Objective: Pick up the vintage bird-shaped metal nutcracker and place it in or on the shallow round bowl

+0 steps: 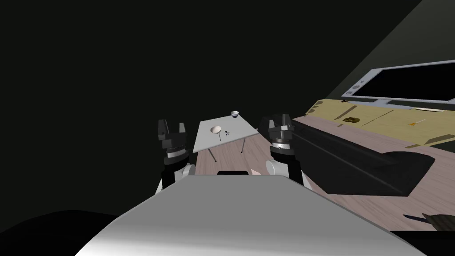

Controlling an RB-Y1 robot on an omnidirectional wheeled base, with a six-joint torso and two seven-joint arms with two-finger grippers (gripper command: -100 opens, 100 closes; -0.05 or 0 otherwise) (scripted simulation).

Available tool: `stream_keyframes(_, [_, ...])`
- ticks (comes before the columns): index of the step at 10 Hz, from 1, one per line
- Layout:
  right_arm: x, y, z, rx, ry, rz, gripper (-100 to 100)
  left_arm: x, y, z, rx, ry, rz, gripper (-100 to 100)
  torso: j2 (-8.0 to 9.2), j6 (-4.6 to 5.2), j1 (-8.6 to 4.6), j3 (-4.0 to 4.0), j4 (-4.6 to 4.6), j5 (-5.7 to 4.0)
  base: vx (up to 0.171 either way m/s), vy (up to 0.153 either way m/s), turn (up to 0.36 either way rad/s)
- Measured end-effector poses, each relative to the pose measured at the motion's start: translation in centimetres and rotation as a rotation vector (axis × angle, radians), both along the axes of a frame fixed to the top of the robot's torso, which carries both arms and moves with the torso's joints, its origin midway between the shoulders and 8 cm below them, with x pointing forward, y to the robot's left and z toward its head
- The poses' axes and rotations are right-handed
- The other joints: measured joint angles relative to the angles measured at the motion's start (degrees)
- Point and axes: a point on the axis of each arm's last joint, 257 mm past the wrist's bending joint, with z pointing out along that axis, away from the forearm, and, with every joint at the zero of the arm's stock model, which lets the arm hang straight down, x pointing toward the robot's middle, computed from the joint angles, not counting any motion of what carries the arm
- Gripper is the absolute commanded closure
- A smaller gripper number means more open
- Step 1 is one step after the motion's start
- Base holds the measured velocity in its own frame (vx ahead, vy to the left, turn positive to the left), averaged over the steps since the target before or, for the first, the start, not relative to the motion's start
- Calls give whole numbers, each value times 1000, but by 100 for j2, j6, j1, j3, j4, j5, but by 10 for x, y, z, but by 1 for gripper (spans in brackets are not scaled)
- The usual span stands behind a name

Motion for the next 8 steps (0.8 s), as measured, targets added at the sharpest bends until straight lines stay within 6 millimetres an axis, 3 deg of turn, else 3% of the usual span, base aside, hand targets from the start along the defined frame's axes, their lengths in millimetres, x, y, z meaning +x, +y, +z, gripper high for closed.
stream_keyframes(8, [0, 0, 0, 0, 0, 0, 0, 53, -4, -47, 153, 210, 13, -100, 4, 1, -9, 2, 1, -2, -8, -25, -97])
